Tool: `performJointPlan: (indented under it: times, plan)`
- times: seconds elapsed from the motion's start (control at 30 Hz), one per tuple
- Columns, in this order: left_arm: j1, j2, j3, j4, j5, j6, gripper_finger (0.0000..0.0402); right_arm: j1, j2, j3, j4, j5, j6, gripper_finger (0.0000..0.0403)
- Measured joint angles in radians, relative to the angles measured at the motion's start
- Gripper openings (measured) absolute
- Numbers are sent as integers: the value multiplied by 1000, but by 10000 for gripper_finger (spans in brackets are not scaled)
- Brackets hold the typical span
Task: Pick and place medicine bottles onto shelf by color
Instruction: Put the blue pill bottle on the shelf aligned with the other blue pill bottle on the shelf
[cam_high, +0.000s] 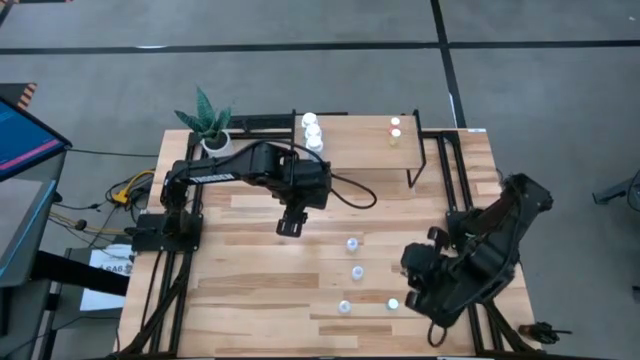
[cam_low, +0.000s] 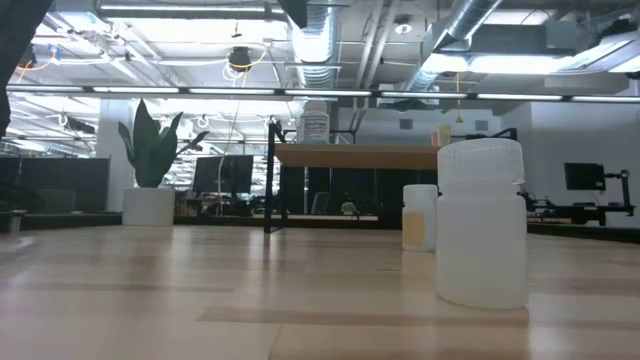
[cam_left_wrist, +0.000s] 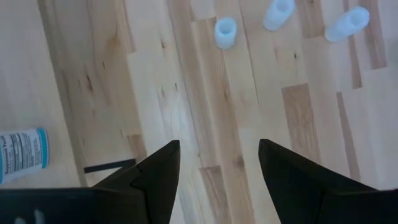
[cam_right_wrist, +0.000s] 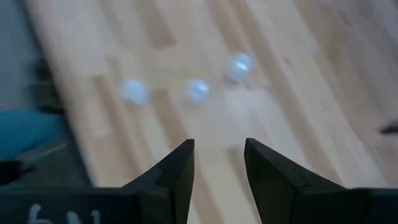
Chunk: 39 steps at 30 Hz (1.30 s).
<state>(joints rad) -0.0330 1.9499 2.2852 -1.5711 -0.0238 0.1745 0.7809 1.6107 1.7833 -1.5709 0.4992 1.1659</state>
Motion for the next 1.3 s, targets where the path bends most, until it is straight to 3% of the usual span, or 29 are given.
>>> performJointPlan:
  times: [0.23, 0.4, 0.63, 0.8, 1.3]
  plan:
    - [0, 0, 0, 0, -1, 2, 206, -27, -86, -339, 81, -116, 261, 163]
    - [0, 0, 0, 0, -1, 4, 206, 17, -127, -492, 345, -126, 246, 163]
    - [0, 0, 0, 0, -1, 4, 206, 69, -133, -641, 586, -126, 305, 163]
    - [0, 0, 0, 0, -1, -1, 206, 76, -133, -691, 754, -121, 195, 163]
    - [0, 0, 0, 0, 0, 3, 206, -1, -134, -697, 810, -108, -57, 163]
